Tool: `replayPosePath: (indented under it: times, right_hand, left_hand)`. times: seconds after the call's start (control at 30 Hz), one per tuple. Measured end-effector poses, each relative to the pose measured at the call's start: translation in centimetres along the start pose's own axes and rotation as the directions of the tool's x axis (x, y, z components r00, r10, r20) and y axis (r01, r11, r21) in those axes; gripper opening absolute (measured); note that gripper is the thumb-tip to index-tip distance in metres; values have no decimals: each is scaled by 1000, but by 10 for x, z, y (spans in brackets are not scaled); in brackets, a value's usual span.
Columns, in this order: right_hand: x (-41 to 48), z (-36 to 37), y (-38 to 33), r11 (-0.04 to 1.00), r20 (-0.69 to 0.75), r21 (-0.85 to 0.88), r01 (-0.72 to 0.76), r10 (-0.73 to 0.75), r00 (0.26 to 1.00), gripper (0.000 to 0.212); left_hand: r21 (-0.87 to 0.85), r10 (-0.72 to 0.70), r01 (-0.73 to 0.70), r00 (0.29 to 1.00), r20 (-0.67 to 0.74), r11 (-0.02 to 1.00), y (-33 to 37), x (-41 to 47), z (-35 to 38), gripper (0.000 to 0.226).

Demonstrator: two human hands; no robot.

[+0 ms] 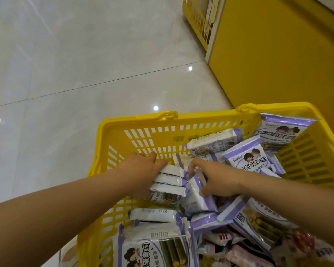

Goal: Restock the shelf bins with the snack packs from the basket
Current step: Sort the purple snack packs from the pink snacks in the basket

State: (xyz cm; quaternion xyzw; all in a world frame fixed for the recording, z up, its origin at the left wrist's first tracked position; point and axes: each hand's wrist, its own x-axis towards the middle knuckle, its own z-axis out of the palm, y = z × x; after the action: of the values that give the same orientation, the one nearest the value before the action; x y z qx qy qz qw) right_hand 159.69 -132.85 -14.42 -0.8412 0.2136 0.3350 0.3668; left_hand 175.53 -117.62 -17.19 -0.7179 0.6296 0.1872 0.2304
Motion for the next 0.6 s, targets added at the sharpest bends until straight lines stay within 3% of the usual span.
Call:
replayPosePath:
  times: [0.07,0.47,0.6]
  right_hand:
    - [-8,-17,-2,998,17,-55,19,-18,1000,49]
    - [-38,-62,-5,994,-125,-107,7,-21,992,10]
    - [-46,-76,-10,997,-151,72,28,-17,988,7]
  left_hand:
    - [-9,-4,4,1000,28,1000,3,1,-1,97]
    - [-172,19,12,984,176,985,15,-5,-3,88]
    - [-238,11,64,954,298,969,17,-4,-3,89]
